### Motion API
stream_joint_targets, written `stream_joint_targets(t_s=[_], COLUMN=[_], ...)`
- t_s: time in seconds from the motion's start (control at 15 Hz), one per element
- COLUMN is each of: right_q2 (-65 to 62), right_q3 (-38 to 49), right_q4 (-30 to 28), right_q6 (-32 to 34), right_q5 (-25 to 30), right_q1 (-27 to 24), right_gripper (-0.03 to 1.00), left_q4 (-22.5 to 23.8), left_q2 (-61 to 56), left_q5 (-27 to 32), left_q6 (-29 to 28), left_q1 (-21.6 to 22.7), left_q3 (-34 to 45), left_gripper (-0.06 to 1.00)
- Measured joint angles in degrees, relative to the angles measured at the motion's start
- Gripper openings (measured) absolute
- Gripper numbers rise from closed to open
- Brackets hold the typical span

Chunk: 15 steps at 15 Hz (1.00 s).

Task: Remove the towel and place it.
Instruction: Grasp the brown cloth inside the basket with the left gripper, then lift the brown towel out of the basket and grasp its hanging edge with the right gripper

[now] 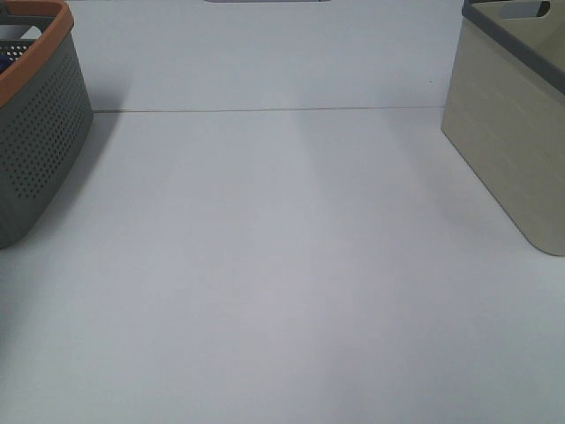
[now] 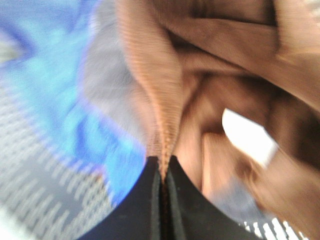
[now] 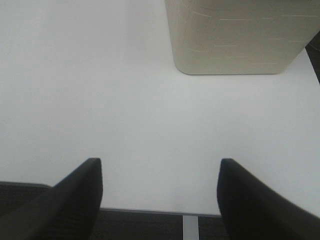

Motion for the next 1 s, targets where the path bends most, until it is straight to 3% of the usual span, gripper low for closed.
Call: stream_joint_targets(t_s=[0.27,0.67,0.87,1.0], right_q2=[0.00,0.00,0.00,0.00], right_q3=[0.00,0.00,0.00,0.00], right_q4=[0.00,0.00,0.00,0.00], right_q6=[0.00,0.00,0.00,0.00], right_q5=[0.00,0.00,0.00,0.00], right_q1=[0.00,0.00,0.00,0.00], right_gripper=[0.57,0.57,0.57,0.57], left_q4=[0.11,0.11,-0.29,-1.66], left_q2=[-10.03,-21.72,-28.07,-30.94], left_q5=[0.57,0.97,-6.65,-10.77], left_q6=[-7.73,-9.34,-9.05,-4.53], left_q1=[0.17,0.17,-0.86,-4.35], left_q3=[0.00,0.00,-0.06,-0.06], left_gripper=[0.00,0.00,0.00,0.00])
